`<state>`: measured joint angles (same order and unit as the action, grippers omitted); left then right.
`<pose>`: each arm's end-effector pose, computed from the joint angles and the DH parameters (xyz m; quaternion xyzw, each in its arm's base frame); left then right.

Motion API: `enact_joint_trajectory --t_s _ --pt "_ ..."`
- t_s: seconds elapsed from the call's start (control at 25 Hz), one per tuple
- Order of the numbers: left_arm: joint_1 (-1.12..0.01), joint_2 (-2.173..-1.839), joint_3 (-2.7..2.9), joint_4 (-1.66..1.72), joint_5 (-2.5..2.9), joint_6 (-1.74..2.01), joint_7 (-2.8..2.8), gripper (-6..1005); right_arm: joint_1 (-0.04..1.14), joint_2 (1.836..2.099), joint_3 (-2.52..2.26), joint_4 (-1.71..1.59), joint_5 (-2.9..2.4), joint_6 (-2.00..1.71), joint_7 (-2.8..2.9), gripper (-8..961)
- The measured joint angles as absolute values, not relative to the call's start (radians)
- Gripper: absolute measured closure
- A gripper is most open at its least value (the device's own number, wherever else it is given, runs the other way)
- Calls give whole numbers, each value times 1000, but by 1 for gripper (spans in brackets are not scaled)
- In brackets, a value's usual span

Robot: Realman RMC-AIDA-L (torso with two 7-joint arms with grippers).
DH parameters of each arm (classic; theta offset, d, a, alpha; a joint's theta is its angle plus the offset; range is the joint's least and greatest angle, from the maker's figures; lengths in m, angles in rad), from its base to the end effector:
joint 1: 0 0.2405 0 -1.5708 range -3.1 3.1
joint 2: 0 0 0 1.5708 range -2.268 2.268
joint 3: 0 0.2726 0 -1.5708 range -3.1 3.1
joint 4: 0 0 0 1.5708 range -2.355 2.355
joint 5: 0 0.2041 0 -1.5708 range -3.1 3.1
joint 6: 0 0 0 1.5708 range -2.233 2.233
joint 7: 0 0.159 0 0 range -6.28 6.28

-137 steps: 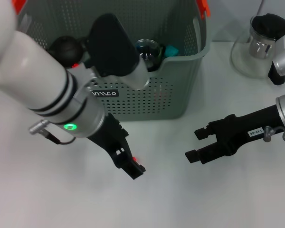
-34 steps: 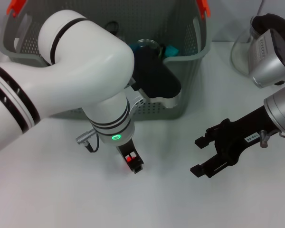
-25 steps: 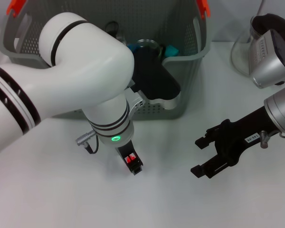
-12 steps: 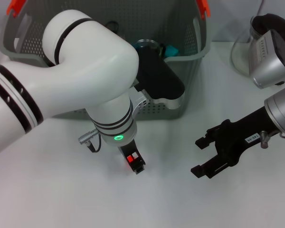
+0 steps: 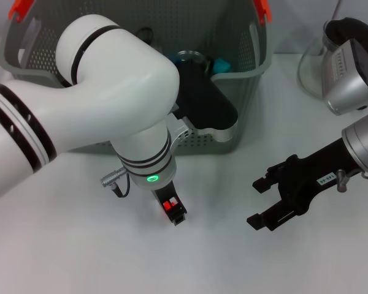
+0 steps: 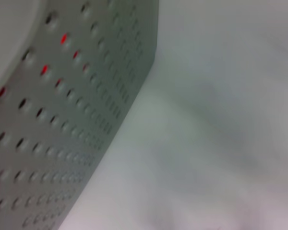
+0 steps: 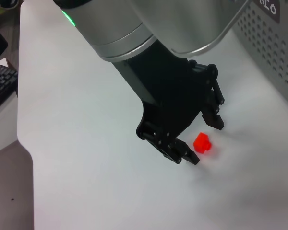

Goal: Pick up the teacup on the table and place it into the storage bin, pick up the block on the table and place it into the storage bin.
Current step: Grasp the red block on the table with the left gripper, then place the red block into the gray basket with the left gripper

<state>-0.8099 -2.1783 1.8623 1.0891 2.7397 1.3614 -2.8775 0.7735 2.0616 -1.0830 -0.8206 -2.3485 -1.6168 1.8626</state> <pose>-0.1620 0.3446 -0.1320 -0.9064 -0.2381 0.3007 0.1773 0.2061 0.3594 -0.0497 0.9795 -0.1923 0.0531 0.0273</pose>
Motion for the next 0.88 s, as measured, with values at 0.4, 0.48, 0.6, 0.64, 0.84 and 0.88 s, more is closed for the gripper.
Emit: enact_joint_trajectory --t_s 0.4,0.48,0.6,0.64,0.84,0.88 --pt "-811 -2178 1858 1087 2738 1364 -2878 650 771 2063 -1083 -821 -2349 -1617 1862 29" --pt "-812 -2178 1859 1085 2738 1363 -2878 733 772 2063 -1083 -821 -2349 -1617 1862 29" --pt "-812 -2178 1861 1085 2738 1364 -2878 815 772 2063 -1083 -821 -2349 -1617 1862 29" --pt "-812 -2178 1861 1087 2738 1368 -2878 815 771 2063 -1083 -821 -2349 -1618 1862 29" --pt "-808 -2178 1854 1126 2738 1415 -2878 811 772 2063 -1082 -821 -2349 -1618 1862 29" --pt "-806 -2178 1851 1143 2738 1433 -2878 810 772 2063 -1082 -821 -2349 -1618 1862 29"
